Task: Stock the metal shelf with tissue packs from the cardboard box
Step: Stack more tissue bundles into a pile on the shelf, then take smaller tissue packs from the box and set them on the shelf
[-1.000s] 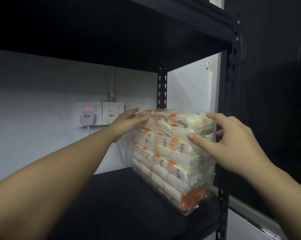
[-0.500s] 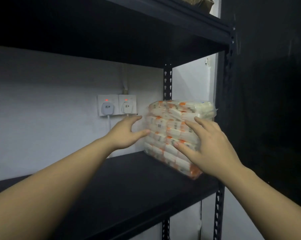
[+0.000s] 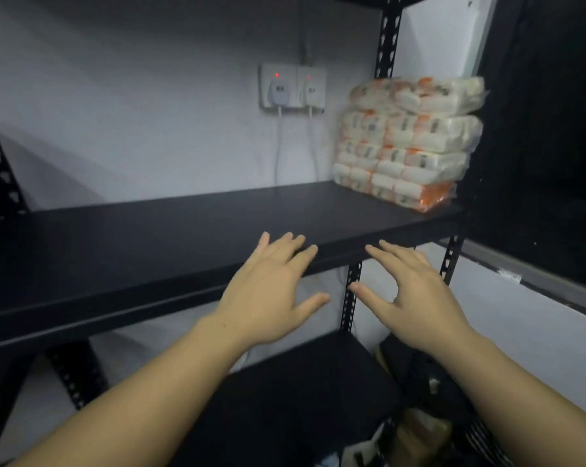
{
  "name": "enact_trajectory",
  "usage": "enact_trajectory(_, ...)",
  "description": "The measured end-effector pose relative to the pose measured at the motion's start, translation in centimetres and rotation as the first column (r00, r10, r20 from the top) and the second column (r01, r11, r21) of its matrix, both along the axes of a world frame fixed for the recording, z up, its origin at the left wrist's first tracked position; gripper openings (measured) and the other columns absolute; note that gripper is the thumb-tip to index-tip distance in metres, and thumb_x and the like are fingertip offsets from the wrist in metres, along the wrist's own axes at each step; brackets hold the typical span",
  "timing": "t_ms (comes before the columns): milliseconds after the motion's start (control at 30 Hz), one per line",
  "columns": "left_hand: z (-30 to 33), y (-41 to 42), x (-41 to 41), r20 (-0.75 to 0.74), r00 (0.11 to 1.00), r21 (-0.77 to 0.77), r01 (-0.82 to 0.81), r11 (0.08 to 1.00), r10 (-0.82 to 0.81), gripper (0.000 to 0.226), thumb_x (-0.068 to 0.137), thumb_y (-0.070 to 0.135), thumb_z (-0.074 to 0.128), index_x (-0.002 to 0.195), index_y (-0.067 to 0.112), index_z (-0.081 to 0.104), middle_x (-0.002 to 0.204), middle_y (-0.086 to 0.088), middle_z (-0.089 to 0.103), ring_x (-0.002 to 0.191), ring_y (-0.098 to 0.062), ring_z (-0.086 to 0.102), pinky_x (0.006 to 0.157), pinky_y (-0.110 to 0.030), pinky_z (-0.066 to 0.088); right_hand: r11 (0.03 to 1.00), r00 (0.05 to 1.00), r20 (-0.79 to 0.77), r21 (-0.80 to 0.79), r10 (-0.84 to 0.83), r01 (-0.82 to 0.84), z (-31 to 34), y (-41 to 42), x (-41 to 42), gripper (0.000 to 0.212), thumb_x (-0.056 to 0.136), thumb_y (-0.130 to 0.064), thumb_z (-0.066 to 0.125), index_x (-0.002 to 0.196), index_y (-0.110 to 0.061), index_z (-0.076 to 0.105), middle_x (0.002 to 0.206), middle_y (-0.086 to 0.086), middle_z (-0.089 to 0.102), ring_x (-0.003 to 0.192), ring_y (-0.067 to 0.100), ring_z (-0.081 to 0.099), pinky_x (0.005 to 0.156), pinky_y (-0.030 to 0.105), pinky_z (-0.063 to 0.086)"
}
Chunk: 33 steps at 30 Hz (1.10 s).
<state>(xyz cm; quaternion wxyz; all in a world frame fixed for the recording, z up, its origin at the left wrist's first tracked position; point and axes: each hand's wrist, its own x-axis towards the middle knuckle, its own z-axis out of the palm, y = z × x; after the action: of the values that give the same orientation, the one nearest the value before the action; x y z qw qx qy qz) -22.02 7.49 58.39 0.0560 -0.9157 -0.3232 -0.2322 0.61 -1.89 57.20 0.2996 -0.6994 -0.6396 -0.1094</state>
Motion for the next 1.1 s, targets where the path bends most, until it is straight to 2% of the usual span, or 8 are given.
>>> enact_trajectory(67, -3.0, -2.0, -1.3, 0.005, 1.000, -0.005, 0.027, 1.000, -0.027, 0.081, 0.098, 0.068, 0.047, 0.162, 0.022, 0.030, 0.170, -0.001, 0.023, 0.159, -0.018, 0.010, 0.127, -0.035, -0.008, 0.999, 1.000, -0.009, -0.026, 0.017, -0.018, -2.9, -1.3, -1.4, 0.072, 0.092, -0.066, 0.056, 0.154, -0.030, 0.046, 0.158, -0.007, 0.044, 0.146, 0.012, 0.032, 0.120, 0.036, 0.029)
enact_trajectory(233, -11.8, -5.0, -4.4, 0.002, 0.999, -0.251, -0.031, 0.968, 0.033, 0.080, 0.099, 0.067, 0.045, 0.164, 0.026, 0.024, 0.172, 0.002, 0.019, 0.159, -0.015, 0.010, 0.129, -0.033, -0.002, 0.984, 0.995, -0.079, -0.158, 0.067, -0.079, -11.4, -3.6, -3.8, 0.069, 0.093, -0.063, 0.059, 0.150, -0.025, 0.052, 0.153, -0.003, 0.051, 0.142, 0.013, 0.039, 0.118, 0.037, 0.035)
enact_trajectory(467, -25.3, -7.7, -8.9, -0.080, 0.978, -0.585, -0.201, 0.786, 0.191, 0.078, 0.099, 0.062, 0.051, 0.163, 0.024, 0.027, 0.170, 0.001, 0.025, 0.158, -0.016, 0.015, 0.128, -0.033, 0.006, 0.895, 0.962, -0.243, -0.391, 0.126, -0.216, -23.8, -4.4, -5.7, 0.064, 0.094, -0.054, 0.066, 0.148, -0.023, 0.055, 0.151, -0.001, 0.054, 0.141, 0.016, 0.042, 0.115, 0.032, 0.036)
enact_trajectory(600, -33.9, -10.1, -11.9, -0.144, 0.943, -0.723, -0.306, 0.620, 0.299, 0.076, 0.099, 0.058, 0.057, 0.161, 0.023, 0.033, 0.166, 0.001, 0.032, 0.154, -0.018, 0.022, 0.125, -0.032, 0.022, 0.783, 0.923, -0.362, -0.533, 0.132, -0.321, -31.3, -5.4, -7.5, 0.064, 0.095, -0.053, 0.064, 0.149, -0.020, 0.055, 0.151, -0.001, 0.053, 0.142, 0.017, 0.044, 0.117, 0.036, 0.038)
enact_trajectory(767, -43.9, -14.3, -15.2, -0.249, 0.862, -0.851, -0.413, 0.326, 0.442, 0.070, 0.093, 0.061, 0.063, 0.152, 0.025, 0.049, 0.148, -0.001, 0.053, 0.135, -0.021, 0.048, 0.110, -0.032, 0.040, 0.608, 0.889, -0.437, -0.671, 0.139, -0.425, -40.5, -7.7, -10.2, 0.066, 0.094, -0.057, 0.063, 0.146, -0.018, 0.057, 0.147, 0.000, 0.058, 0.136, 0.019, 0.050, 0.114, 0.037, 0.042)
enact_trajectory(867, -48.5, -16.8, -17.0, -0.274, 0.787, -0.885, -0.431, 0.174, 0.553, 0.064, 0.092, 0.054, 0.069, 0.147, 0.024, 0.054, 0.142, 0.001, 0.058, 0.129, -0.020, 0.054, 0.102, -0.026, 0.039, 0.518, 0.881, -0.459, -0.728, 0.120, -0.449, -44.9, -8.3, -11.7, 0.065, 0.091, -0.056, 0.067, 0.144, -0.019, 0.059, 0.144, -0.001, 0.060, 0.133, 0.017, 0.053, 0.110, 0.025, 0.038)
enact_trajectory(933, -51.8, -18.3, -18.3, -0.310, 0.719, -0.887, -0.455, 0.083, 0.622, 0.063, 0.092, 0.051, 0.071, 0.146, 0.025, 0.055, 0.144, 0.001, 0.056, 0.132, -0.022, 0.053, 0.104, -0.029, 0.040, 0.469, 0.881, -0.460, -0.757, 0.113, -0.455, -47.9, -8.3, -12.7, 0.068, 0.089, -0.060, 0.066, 0.144, -0.020, 0.059, 0.144, 0.000, 0.061, 0.134, 0.019, 0.054, 0.108, 0.026, 0.038)
enact_trajectory(1100, -60.1, -21.1, -21.3, -0.432, 0.579, -0.854, -0.509, -0.108, 0.692, 0.066, 0.091, 0.054, 0.068, 0.149, 0.028, 0.049, 0.138, -0.001, 0.061, 0.120, -0.024, 0.061, 0.086, -0.024, 0.038, 0.391, 0.895, -0.431, -0.808, 0.115, -0.440, -55.7, -7.2, -15.6, 0.064, 0.089, -0.057, 0.071, 0.143, -0.025, 0.061, 0.140, 0.001, 0.064, 0.128, 0.021, 0.059, 0.103, 0.028, 0.043)
